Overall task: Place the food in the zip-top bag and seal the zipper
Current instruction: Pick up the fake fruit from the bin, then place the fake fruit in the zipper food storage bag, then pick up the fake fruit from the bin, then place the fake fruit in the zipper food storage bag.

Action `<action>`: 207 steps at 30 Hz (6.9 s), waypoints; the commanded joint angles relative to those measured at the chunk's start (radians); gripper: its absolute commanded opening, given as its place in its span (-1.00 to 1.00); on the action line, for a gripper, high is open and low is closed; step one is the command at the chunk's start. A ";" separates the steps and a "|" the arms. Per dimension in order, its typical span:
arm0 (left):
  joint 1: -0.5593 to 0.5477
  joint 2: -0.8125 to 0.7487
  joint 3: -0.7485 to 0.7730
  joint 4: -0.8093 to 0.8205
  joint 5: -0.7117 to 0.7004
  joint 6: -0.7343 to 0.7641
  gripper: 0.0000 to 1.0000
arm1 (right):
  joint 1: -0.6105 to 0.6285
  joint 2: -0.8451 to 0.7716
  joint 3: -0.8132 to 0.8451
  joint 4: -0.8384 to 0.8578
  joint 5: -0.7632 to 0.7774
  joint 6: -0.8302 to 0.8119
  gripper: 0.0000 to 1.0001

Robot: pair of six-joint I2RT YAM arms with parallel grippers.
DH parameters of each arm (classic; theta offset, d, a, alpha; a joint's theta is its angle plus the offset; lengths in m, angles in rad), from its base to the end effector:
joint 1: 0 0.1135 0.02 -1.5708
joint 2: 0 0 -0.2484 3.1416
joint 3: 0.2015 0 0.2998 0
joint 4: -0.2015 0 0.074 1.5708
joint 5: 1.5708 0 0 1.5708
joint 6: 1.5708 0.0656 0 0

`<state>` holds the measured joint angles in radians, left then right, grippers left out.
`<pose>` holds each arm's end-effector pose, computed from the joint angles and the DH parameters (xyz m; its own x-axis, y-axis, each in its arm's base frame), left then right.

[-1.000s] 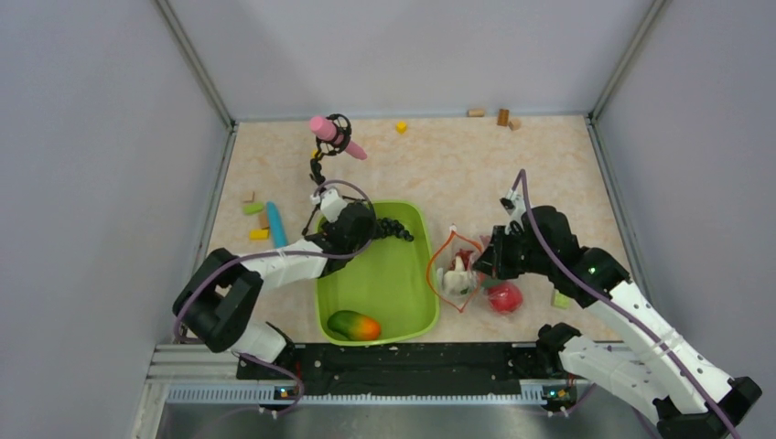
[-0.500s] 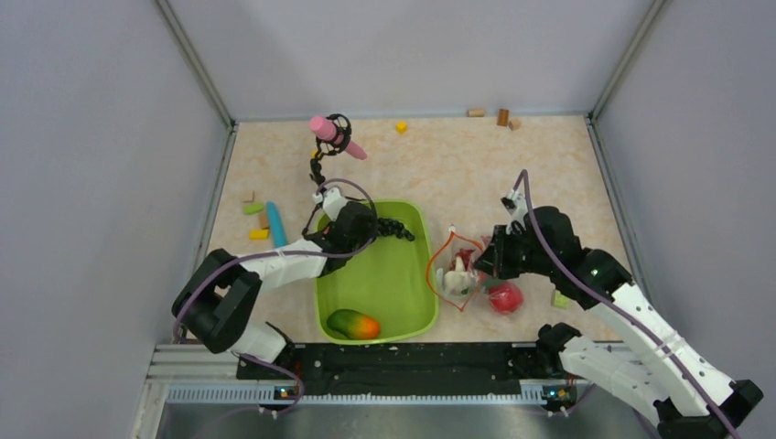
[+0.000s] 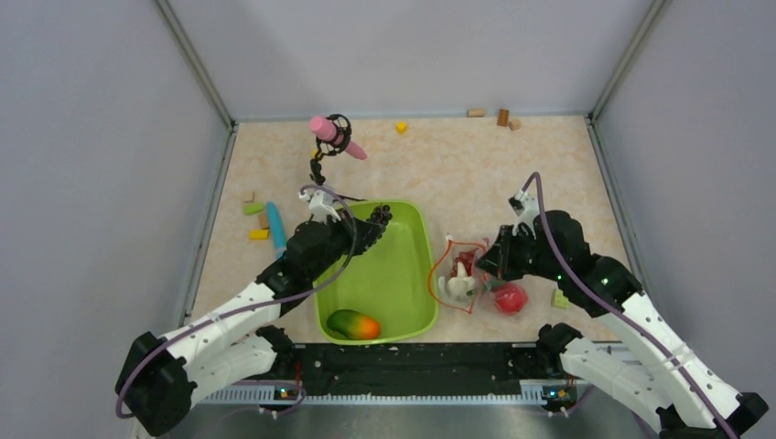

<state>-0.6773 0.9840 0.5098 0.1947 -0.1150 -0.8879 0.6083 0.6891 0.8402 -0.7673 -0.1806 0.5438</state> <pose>0.2424 -0.1852 0.2012 -0.5519 -0.5450 -0.6311 0.1719 0.6662 -0.7257 0.1760 0.1369 0.2949 -0.7590 0.0917 -0.6446 -0.3386 0.7900 0.5111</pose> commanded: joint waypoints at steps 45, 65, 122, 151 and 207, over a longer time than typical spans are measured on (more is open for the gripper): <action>-0.273 0.501 0.187 0.646 0.803 0.094 -0.87 | 0.008 -0.088 0.013 0.227 -0.099 0.238 -1.00; -0.321 0.034 0.189 -0.207 0.183 0.292 0.54 | 0.008 -0.063 -0.029 0.210 -0.010 0.114 -1.00; -0.186 0.210 0.187 -0.841 0.063 -0.176 0.95 | 0.008 -0.155 -0.232 0.408 0.103 -0.084 -1.00; -0.185 0.273 0.312 -0.878 0.199 0.070 -1.00 | 0.008 -0.163 -0.226 0.391 0.162 -0.078 -1.00; -0.302 0.348 0.266 0.220 0.547 0.464 0.33 | 0.009 -0.133 -0.130 0.377 0.077 0.068 -1.00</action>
<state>-0.9737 1.3403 0.7296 0.3660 0.3584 -0.4442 0.6086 0.5694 0.6510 -0.4206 -0.1001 0.6071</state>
